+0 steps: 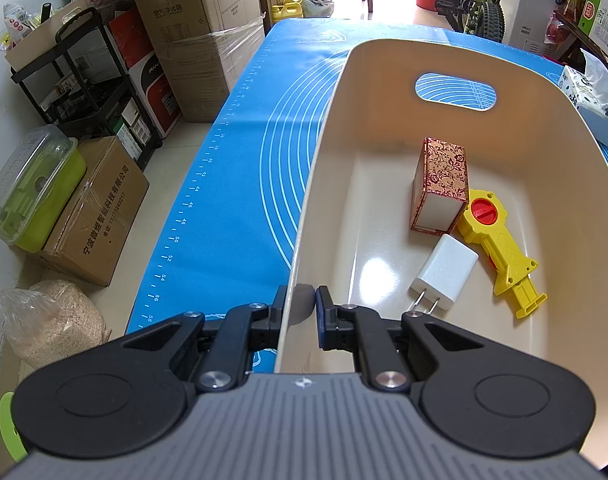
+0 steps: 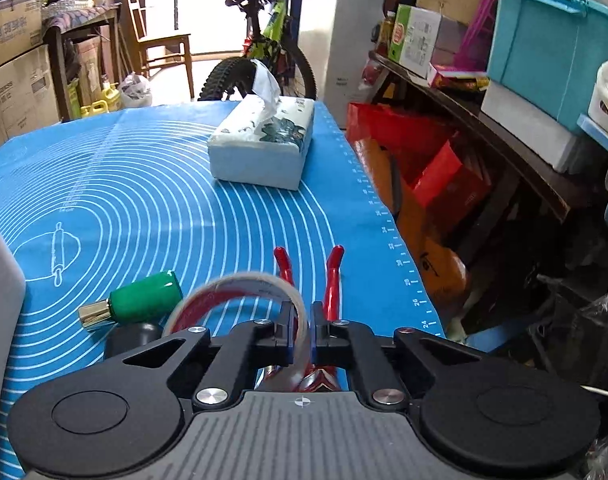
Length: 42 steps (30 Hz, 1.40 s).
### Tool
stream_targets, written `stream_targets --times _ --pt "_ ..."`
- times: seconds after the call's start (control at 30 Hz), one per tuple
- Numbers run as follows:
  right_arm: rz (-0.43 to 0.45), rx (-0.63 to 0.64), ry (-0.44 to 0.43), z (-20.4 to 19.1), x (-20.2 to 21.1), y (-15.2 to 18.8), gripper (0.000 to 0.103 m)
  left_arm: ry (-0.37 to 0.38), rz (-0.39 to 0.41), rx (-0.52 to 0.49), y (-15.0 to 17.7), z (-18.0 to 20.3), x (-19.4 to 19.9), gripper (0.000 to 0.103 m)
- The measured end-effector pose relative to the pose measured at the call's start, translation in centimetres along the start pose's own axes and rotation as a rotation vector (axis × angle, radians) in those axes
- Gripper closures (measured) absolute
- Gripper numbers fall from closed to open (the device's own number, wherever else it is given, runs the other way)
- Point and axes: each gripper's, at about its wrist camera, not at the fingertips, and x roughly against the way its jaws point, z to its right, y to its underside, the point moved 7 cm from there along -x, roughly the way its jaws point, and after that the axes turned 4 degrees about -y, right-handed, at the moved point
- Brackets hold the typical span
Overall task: Organize rigid objects
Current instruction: 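Grasp the clear tape roll by its rim with the right gripper, then carry the tape roll with the right gripper and release it into the bin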
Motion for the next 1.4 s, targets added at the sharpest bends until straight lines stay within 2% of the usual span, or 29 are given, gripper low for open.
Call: stream_targets --times 0.27,0.43,0.6,0.87,1.07,1.4 --pt "0.080 0.013 -0.027 -0.4 2.3 -0.9 0.085 0.000 -0.001 0.001 0.1 0.0 0.0 0.088" --pt "0.133 0.011 -0.077 -1.5 4.6 -2.4 0.085 0.001 0.000 0.001 0.0 0.0 0.0 0.088" --pt "0.203 0.029 -0.163 -4.0 7.8 -4.4 0.085 0.000 -0.001 0.001 0.0 0.0 0.0 0.088" --pt "0.263 0.078 -0.370 -10.4 12.1 -6.0 0.085 0.001 -0.001 0.000 0.0 0.0 0.0 0.088" --pt "0.241 0.164 -0.476 -16.0 13.4 -5.3 0.085 0.000 -0.001 0.000 0.0 0.0 0.0 0.088" --pt "0.095 0.431 -0.557 -24.6 13.4 0.3 0.085 0.000 -0.001 0.001 0.0 0.0 0.0 0.088"
